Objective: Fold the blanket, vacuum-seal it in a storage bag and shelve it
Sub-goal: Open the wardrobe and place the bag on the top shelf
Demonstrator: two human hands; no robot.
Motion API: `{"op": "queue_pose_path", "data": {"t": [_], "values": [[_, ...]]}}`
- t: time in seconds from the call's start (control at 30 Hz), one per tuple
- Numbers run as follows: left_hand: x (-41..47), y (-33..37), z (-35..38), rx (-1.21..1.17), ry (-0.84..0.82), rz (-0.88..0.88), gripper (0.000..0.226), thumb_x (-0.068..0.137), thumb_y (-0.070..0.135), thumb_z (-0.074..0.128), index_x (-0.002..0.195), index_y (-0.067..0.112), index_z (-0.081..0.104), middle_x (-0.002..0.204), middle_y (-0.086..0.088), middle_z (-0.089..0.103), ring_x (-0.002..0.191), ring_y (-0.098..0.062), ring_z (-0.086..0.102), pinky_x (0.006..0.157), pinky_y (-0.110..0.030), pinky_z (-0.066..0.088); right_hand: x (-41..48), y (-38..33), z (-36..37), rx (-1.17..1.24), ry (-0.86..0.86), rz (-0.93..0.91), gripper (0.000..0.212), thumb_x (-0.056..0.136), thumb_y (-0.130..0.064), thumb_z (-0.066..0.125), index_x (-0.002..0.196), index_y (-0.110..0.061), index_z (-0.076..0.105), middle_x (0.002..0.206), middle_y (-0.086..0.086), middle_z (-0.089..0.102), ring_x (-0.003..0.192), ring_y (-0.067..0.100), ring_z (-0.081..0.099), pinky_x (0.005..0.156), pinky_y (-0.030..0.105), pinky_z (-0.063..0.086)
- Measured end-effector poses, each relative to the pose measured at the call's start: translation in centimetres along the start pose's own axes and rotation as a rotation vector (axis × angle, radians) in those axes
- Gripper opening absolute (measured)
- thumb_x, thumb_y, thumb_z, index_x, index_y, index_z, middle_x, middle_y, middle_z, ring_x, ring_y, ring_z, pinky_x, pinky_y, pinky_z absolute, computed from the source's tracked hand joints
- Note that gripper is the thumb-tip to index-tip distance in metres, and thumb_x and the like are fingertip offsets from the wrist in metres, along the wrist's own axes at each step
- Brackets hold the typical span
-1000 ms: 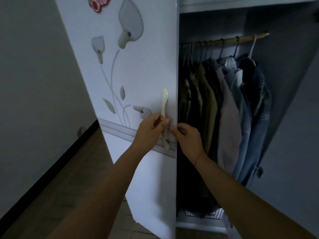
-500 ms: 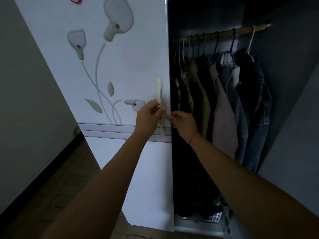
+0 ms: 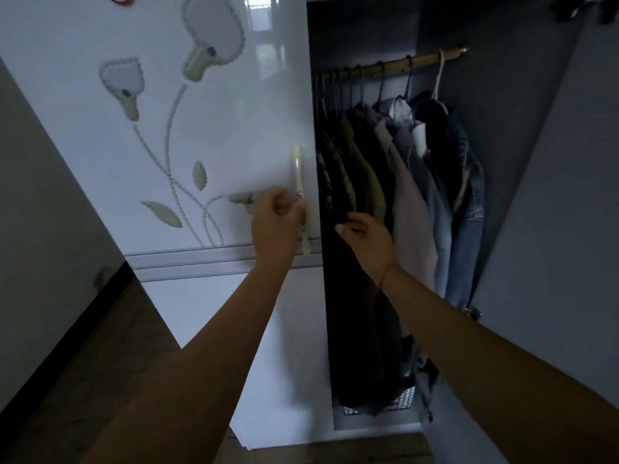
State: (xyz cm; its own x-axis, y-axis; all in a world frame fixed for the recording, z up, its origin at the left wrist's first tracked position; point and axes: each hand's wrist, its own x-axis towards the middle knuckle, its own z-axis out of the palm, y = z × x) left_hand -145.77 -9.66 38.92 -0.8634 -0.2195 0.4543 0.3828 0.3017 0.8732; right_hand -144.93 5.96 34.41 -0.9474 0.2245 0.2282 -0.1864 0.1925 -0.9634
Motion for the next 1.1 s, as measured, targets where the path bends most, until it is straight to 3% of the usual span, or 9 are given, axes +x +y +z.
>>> {"op": "queue_pose_path", "data": {"t": [0.13,0.3,0.5,0.6,0.73,0.83,0.9,1.0,1.1], "values": [[-2.9,0.8,-0.3,0.101,0.050,0.257,0.028,0.089,0.023,0.066,0.112,0.009,0.059,0.110,-0.006,0.060,0.097,-0.014,0.054,0.081,-0.021,0.042,-5.1,-0.9,-4.1,-0.016,0.201,-0.030,0.043,0.091,-0.021,0.066,0.131,-0.008,0.054,0.111,0.002,0.060,0.102,0.010,0.056,0.087,0.005,0.045],[-8.5,3.7,3.3,0.106,-0.280,0.324,0.033,0.092,0.032,0.064,0.118,0.014,0.056,0.117,-0.005,0.055,0.108,-0.020,0.053,0.090,-0.031,0.045,-13.1,-2.6,-11.5,-0.130,0.583,-0.092,0.044,0.092,-0.019,0.065,0.133,-0.011,0.051,0.113,0.001,0.060,0.103,0.014,0.058,0.092,0.024,0.048],[-17.3,9.6,10.4,-0.077,-0.573,0.400,0.059,0.082,0.052,0.058,0.122,0.008,0.058,0.119,-0.010,0.058,0.114,-0.027,0.053,0.099,-0.038,0.043,-24.4,-5.0,-23.2,-0.363,1.236,-0.269,0.052,0.090,-0.030,0.066,0.134,-0.011,0.045,0.118,0.002,0.051,0.107,0.019,0.055,0.098,0.040,0.046],[-21.8,13.6,13.2,-0.174,-0.690,0.436,0.067,0.083,0.054,0.058,0.132,0.008,0.053,0.130,-0.009,0.054,0.124,-0.022,0.049,0.105,-0.036,0.041,-28.0,-6.0,-28.9,-0.433,1.396,-0.246,0.053,0.091,-0.036,0.062,0.134,-0.011,0.044,0.120,-0.002,0.043,0.114,0.017,0.049,0.105,0.041,0.040],[-25.8,18.3,16.2,-0.255,-0.769,0.459,0.074,0.086,0.048,0.063,0.144,0.009,0.040,0.148,-0.007,0.042,0.137,-0.019,0.037,0.112,-0.028,0.031,-28.6,-6.2,-33.6,-0.204,1.042,0.050,0.055,0.100,-0.046,0.043,0.145,-0.015,0.039,0.137,-0.005,0.043,0.127,0.011,0.042,0.109,0.028,0.033],[-27.4,21.2,17.4,-0.282,-0.788,0.422,0.074,0.090,0.040,0.063,0.150,0.016,0.028,0.157,-0.001,0.029,0.143,-0.014,0.026,0.113,-0.023,0.024,-27.9,-4.9,-34.6,-0.110,0.735,0.191,0.089,0.080,-0.076,0.032,0.152,-0.023,0.030,0.156,-0.004,0.033,0.143,0.015,0.031,0.121,0.037,0.019],[-27.8,22.4,17.7,-0.284,-0.775,0.416,0.074,0.091,0.041,0.061,0.152,0.019,0.024,0.158,0.001,0.025,0.145,-0.012,0.023,0.115,-0.024,0.023,-27.6,-4.0,-34.6,-0.012,0.580,0.197,0.090,0.079,-0.078,0.029,0.153,-0.028,0.025,0.158,-0.008,0.028,0.146,0.012,0.025,0.121,0.034,0.016],[-27.6,23.0,17.4,-0.277,-0.759,0.432,0.075,0.091,0.040,0.061,0.152,0.018,0.023,0.159,0.001,0.024,0.145,-0.012,0.022,0.116,-0.027,0.023,-27.4,-3.5,-33.8,0.186,0.351,0.121,0.066,0.095,-0.070,0.017,0.147,-0.035,0.038,0.148,-0.010,0.046,0.137,0.010,0.043,0.108,0.025,0.037],[-26.8,22.8,16.2,-0.253,-0.723,0.417,0.075,0.092,0.040,0.060,0.153,0.019,0.021,0.159,0.002,0.023,0.145,-0.009,0.021,0.116,-0.025,0.022,-27.3,-3.3,-32.8,0.337,0.266,0.095,0.065,0.095,-0.068,0.012,0.138,-0.036,0.050,0.137,-0.004,0.059,0.127,0.017,0.055,0.107,0.039,0.043]]}}
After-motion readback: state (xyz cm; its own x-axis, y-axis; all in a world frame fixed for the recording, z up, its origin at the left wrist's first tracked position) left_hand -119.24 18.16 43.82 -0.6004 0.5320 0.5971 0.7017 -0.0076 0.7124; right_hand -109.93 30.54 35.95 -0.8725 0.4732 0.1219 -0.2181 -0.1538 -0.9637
